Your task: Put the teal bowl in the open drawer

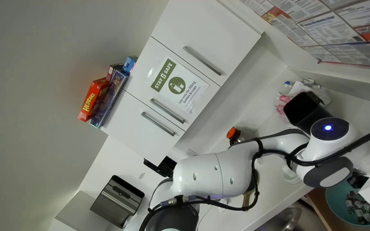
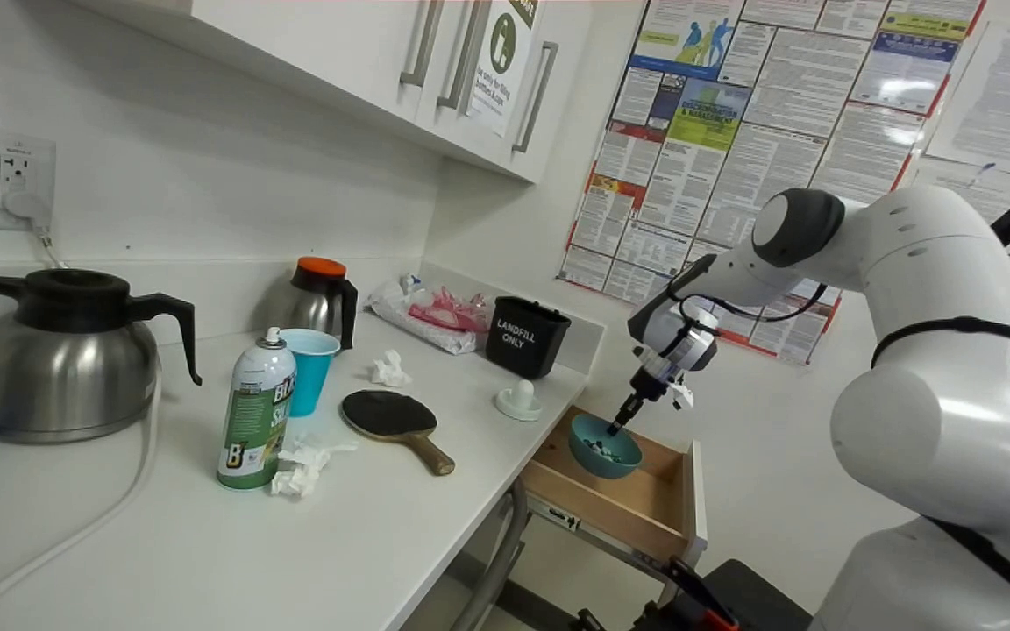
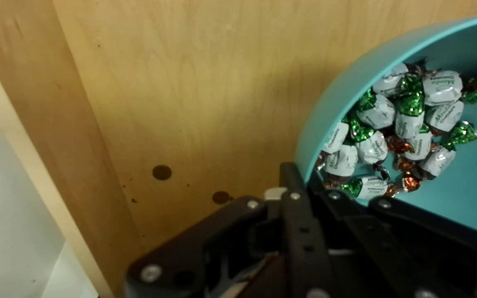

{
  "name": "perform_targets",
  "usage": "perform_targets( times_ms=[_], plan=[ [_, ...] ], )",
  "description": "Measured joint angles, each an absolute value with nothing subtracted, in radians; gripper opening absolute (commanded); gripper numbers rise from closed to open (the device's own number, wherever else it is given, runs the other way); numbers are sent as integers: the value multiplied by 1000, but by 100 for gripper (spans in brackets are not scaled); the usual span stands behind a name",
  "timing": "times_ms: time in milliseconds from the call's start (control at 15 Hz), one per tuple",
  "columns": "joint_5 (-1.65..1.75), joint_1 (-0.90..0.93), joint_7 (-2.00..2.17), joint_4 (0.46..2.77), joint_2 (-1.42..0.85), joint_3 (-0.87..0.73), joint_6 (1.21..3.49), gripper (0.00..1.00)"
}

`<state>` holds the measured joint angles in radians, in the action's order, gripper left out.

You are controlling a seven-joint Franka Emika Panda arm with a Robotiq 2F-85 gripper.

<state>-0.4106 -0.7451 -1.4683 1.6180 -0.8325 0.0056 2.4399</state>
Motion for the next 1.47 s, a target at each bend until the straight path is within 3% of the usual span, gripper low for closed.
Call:
perform_targets(
  times_ms=[400,467,600,1133,1467],
  plan=[
    [-362,-737,-1384,1507,-956,8,2440,1],
    [-352,-737,-1370,1493,-974,8,2440,29],
    [-334,-737,-1345,1471,-1000,8,2440,36],
    [-336,-768,-1303,1504,-928,12,2466,98],
    [-326,-786,-1231,1655,-742,-20,2451,100]
  ],
)
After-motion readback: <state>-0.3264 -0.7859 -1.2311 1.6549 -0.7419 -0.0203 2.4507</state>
